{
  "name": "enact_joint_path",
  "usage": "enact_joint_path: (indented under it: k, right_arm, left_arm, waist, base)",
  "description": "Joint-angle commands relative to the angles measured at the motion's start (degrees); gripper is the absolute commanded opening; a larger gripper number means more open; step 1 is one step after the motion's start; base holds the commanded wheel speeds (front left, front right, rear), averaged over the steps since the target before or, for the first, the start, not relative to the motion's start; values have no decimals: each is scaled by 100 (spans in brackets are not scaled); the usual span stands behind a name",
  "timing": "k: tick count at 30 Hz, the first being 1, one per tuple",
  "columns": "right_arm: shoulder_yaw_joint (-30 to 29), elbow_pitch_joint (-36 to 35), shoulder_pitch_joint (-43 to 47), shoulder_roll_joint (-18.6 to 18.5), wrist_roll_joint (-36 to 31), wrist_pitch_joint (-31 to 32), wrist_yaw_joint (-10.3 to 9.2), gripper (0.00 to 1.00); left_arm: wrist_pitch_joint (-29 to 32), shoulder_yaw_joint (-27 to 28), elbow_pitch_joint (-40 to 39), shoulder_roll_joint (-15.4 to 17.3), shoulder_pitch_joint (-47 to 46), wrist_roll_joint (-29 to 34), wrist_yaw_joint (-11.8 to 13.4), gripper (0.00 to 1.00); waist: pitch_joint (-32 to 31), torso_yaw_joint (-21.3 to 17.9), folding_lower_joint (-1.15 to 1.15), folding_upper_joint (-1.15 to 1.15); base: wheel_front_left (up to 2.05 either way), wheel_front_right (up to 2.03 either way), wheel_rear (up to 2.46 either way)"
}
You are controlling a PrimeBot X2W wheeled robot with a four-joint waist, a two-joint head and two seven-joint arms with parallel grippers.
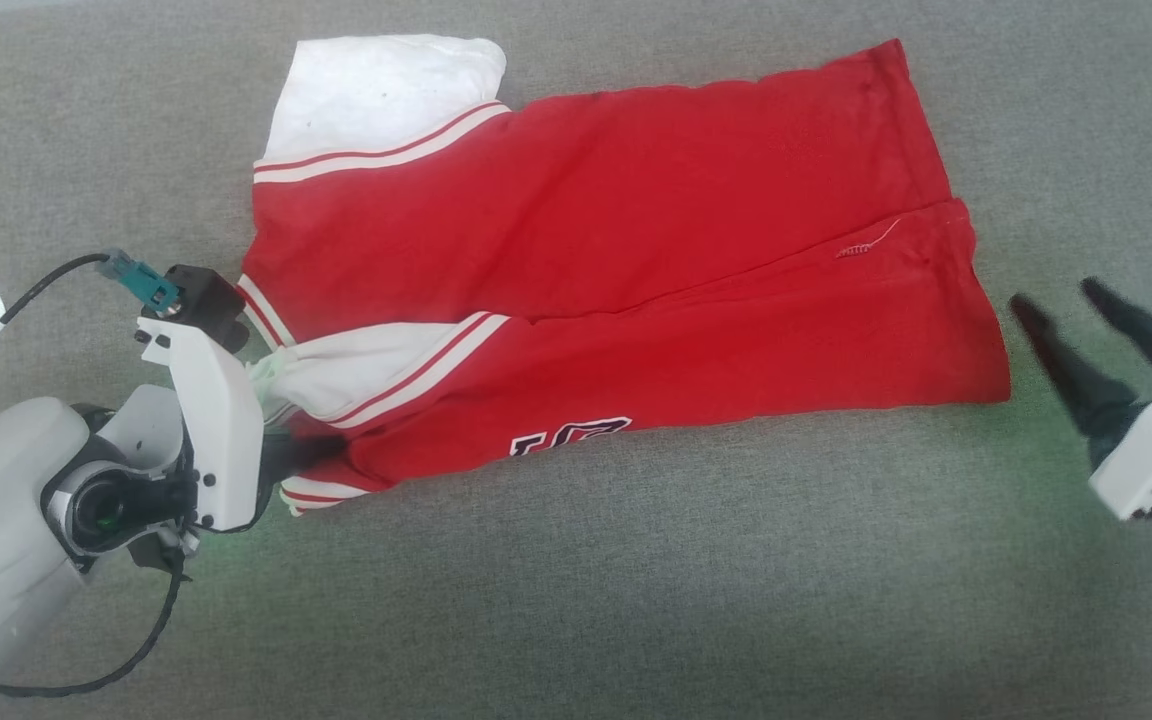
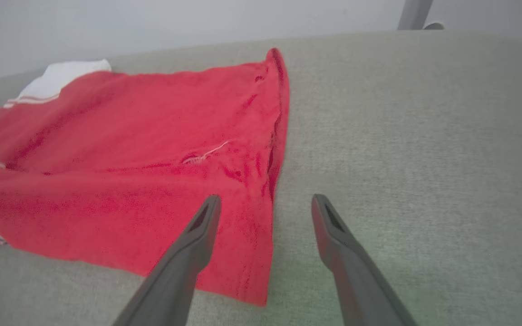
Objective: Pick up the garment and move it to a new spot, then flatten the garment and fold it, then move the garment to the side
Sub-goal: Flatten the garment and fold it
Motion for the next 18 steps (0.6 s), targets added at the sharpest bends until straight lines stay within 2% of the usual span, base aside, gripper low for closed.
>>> enact_joint_path:
  k: [1,10,14,18]
  right_arm:
    - [101,-77,-46,-47,-69,141,-3,100]
    - [763,-392,-372,-704,-188,1773,-5,100]
    - [997,-202,-605,-866,-453,2516,-5,100]
    - [1313,77,-705,-752,-385,3079,-1,100]
  left_arm:
    - [28,-225,30,-373,285,-62,-16,0]
    - [-117,-187,36,-538,90,127,-112,0]
    - [-203,-204,19,-608,16,266,-156,0]
    - [-256,-220,5,-697,-44,337,-186,0]
  waist:
    - [2,7,0,-1]
    - [102,182,0,-1]
    - [163,295,0,-1]
    - [199,396,0,-1]
  base:
    - [0,0,0]
    - [0,0,0]
    - [0,0,0]
    - [0,0,0]
